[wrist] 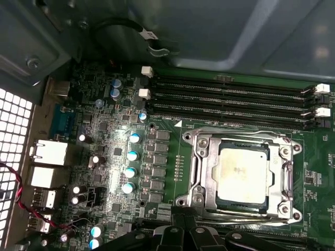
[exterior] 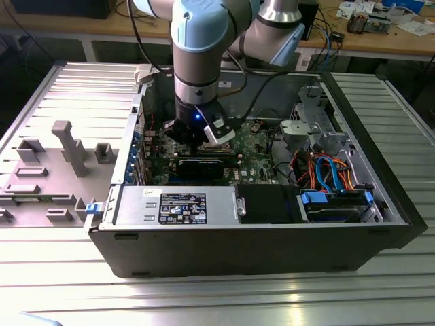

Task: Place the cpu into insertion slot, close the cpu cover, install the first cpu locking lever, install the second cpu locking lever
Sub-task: 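Install the second cpu locking lever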

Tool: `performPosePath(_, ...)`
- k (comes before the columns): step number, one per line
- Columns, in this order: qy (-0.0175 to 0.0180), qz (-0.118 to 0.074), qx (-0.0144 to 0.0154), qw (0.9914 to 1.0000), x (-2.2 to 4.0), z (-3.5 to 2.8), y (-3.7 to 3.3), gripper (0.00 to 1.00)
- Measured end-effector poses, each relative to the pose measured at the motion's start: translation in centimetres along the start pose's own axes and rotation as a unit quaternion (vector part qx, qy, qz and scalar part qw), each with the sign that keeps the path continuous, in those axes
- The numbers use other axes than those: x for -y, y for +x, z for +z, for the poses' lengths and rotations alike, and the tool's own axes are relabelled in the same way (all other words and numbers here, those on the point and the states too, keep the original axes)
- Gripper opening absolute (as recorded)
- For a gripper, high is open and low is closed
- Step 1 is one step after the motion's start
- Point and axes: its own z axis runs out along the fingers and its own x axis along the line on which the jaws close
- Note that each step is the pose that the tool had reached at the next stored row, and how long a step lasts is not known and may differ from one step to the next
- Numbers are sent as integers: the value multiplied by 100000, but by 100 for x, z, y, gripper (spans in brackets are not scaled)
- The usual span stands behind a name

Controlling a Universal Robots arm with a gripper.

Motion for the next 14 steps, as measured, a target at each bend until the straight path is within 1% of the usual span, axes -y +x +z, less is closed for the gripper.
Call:
performPosePath(3, -47, -5, -7, 100000, 2, 18, 11, 11)
performPosePath(6, -389, -3, 36, 99999, 4, 36, 11, 11)
performPosePath(7, -586, -14, 55, 99998, 5, 39, 11, 11)
performPosePath(9, -760, -14, 82, 99997, 2, 41, 10, 11)
performPosePath(14, -869, -21, 89, 99996, 0, 43, 10, 11)
